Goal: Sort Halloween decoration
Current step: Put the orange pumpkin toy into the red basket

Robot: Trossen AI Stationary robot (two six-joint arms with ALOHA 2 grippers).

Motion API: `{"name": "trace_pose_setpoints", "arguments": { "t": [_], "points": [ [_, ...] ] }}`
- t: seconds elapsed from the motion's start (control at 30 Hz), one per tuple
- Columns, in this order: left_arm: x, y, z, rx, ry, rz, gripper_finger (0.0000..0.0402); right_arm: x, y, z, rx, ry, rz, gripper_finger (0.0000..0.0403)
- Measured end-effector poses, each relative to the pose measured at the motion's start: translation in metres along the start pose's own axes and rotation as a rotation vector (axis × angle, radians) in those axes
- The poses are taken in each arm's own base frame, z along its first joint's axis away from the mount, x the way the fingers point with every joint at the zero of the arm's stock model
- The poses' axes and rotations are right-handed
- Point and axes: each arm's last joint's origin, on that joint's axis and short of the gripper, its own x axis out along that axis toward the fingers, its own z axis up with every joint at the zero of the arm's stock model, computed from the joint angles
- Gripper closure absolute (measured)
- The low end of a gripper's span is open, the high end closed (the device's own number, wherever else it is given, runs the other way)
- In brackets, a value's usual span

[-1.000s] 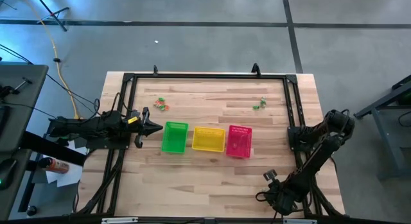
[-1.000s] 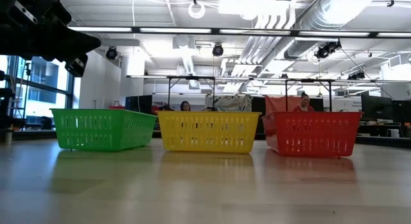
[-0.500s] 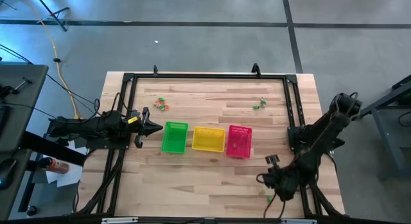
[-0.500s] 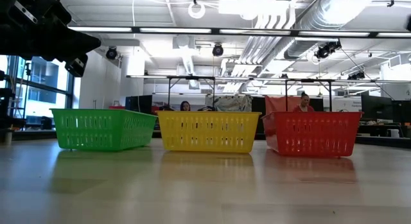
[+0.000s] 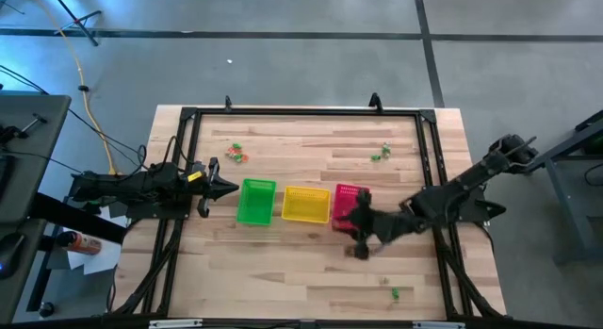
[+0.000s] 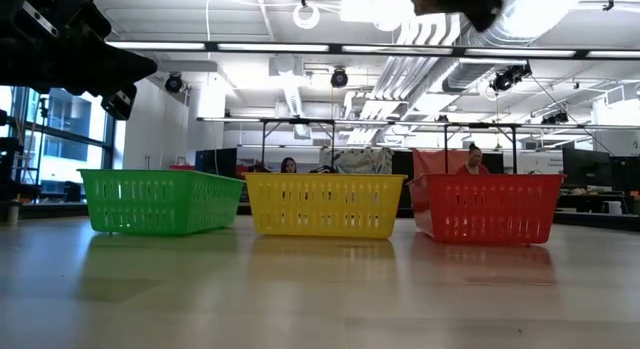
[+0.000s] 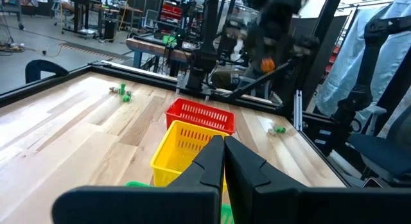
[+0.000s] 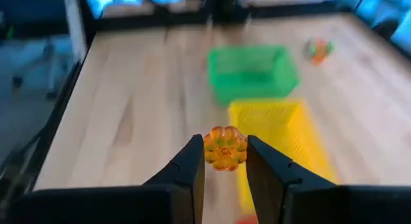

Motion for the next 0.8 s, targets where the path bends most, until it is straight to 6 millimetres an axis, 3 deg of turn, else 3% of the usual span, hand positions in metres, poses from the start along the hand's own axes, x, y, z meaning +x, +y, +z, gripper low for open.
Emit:
{"name": "trace_pose_setpoints", "arguments": {
  "t": [0.13,0.3,0.5,0.63,0.8],
  "points": [
    [0.000,0.000,0.000,0.000,0.000,0.000,0.0398,-0.004,-0.027,0.023,0.043,-0.115,-0.070,0.0322],
    [0.000,0.000,0.000,0.000,0.000,0.000,0.0398,-0.032,-0.052,0.039,0.060,-0.235,-0.097,0.0322],
    [0.000,0.000,0.000,0.000,0.000,0.000,0.0398,-0.063,-0.073,0.011,0.183,-0.336,-0.066,0.0322],
    [0.000,0.000,0.000,0.000,0.000,0.000,0.0398,-0.069,-0.081,-0.006,0.268,-0.405,-0.046,0.0322],
    [0.000,0.000,0.000,0.000,0.000,0.000,0.0398,-0.069,-0.083,-0.009,0.295,-0.404,-0.056,0.0322]
  ]
}}
